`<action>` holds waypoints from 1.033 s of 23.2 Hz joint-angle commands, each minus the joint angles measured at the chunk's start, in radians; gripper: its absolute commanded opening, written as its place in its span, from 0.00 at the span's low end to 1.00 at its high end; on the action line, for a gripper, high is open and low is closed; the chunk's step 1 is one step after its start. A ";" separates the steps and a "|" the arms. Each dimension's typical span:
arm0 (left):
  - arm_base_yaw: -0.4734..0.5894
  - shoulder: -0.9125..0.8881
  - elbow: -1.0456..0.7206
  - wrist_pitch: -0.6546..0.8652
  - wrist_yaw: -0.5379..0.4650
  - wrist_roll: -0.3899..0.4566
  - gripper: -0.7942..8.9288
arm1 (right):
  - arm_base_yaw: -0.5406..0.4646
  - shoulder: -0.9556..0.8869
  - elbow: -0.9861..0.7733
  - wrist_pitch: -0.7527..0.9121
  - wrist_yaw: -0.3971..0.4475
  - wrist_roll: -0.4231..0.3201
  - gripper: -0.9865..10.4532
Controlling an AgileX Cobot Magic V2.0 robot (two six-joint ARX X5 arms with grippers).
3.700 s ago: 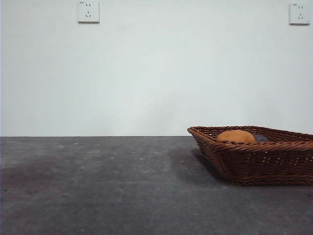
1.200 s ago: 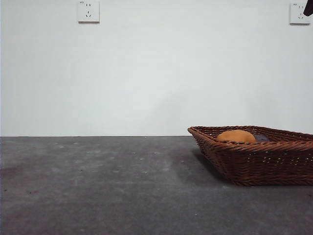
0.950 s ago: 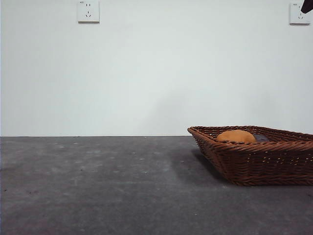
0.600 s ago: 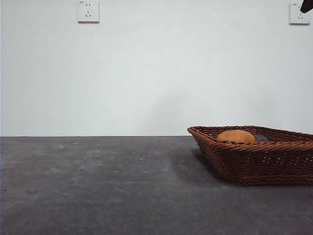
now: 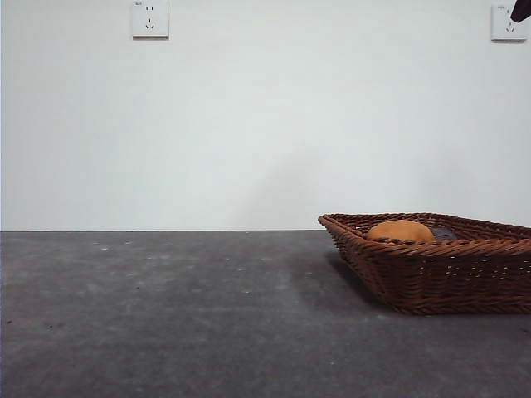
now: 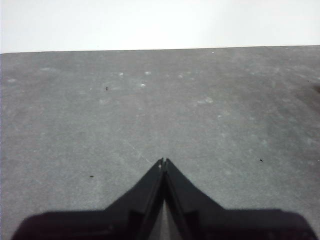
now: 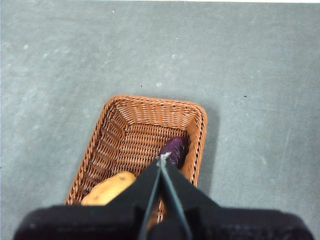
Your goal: Help me put the vegetables on the table into the basket
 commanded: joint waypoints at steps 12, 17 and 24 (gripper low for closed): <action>0.004 -0.001 -0.011 0.006 0.003 -0.007 0.08 | 0.001 -0.032 0.000 0.018 0.165 -0.146 0.09; 0.004 -0.001 -0.011 0.006 0.004 -0.006 0.08 | 0.036 -0.190 0.000 0.018 0.272 -0.147 0.09; 0.004 -0.001 -0.011 0.006 0.004 -0.007 0.08 | 0.086 -0.459 -0.077 0.068 0.273 -0.072 0.09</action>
